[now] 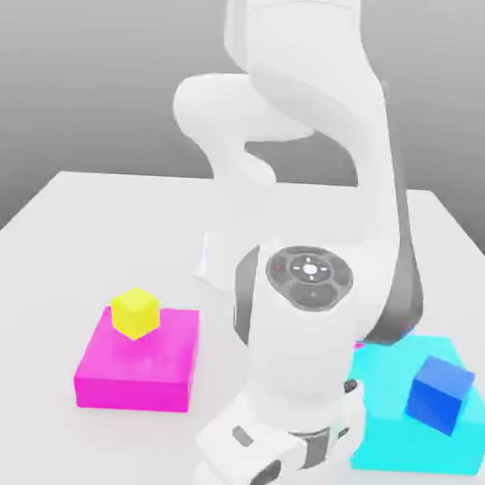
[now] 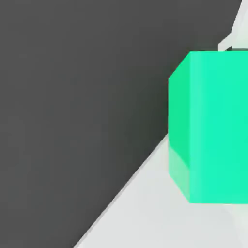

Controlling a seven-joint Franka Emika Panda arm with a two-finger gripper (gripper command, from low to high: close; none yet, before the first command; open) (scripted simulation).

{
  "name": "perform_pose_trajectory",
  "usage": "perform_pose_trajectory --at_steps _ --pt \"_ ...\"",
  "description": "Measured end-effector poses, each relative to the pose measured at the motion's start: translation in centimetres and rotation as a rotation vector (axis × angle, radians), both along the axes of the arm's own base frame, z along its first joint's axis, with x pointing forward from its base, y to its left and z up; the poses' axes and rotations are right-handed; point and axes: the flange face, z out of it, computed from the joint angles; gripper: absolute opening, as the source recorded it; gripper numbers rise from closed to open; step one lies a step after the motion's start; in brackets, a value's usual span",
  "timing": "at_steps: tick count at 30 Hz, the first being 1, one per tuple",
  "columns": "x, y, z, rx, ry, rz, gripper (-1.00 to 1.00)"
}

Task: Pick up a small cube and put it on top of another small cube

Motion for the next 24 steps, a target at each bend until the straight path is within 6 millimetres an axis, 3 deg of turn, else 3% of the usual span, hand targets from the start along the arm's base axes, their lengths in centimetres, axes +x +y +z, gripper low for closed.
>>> perform_pose_trajectory --at_steps 5,12,18,24 --pt "-3.3 3.3 4.7 0.035 0.011 0.102 -1.0" --pt "-10.0 8.4 9.9 0.063 0.02 0.301 -1.0" --pt "-15.9 10.0 13.1 0.057 0.018 0.443 -1.0" --pt "-22.2 11.0 15.0 0.02 0.006 0.595 -1.0"
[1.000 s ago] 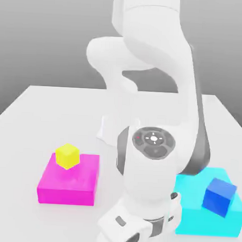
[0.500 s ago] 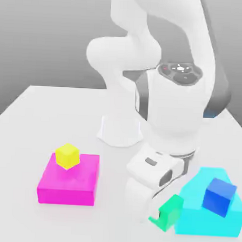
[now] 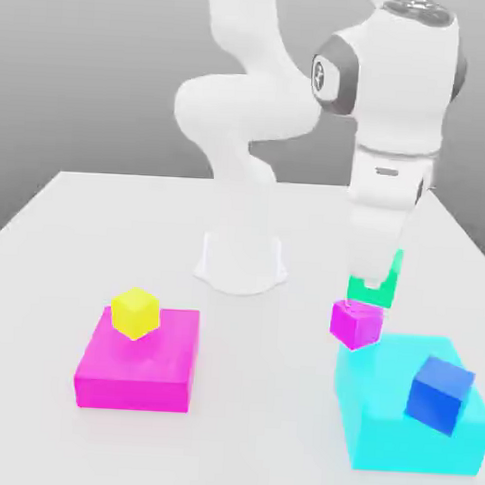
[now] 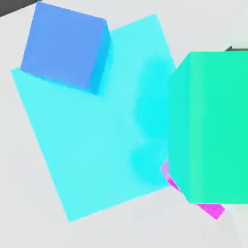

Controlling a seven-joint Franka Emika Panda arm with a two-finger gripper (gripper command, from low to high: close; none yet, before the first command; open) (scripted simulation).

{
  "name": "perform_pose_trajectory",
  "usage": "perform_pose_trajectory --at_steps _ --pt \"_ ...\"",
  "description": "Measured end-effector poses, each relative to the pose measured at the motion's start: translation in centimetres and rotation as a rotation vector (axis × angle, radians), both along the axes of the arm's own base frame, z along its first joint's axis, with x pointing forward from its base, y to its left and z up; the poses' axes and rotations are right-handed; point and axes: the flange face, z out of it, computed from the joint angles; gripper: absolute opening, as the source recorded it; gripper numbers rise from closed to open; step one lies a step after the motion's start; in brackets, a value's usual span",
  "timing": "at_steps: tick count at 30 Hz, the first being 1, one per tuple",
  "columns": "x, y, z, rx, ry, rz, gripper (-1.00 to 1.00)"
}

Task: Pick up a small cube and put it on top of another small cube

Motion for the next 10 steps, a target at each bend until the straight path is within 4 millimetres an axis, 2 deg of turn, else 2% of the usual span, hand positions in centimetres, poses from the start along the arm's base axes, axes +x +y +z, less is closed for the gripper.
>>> perform_pose_trajectory --at_steps 2,6,7,10 --pt "-1.4 0.1 -0.4 -0.011 -0.008 0.035 -1.0" --pt "-1.8 0.2 -4.5 -0.016 -0.011 0.046 -1.0" --pt "-1.8 0.1 -5.6 -0.016 -0.011 0.046 1.0" --pt "-1.8 0.1 -5.6 -0.016 -0.011 0.046 1.0"
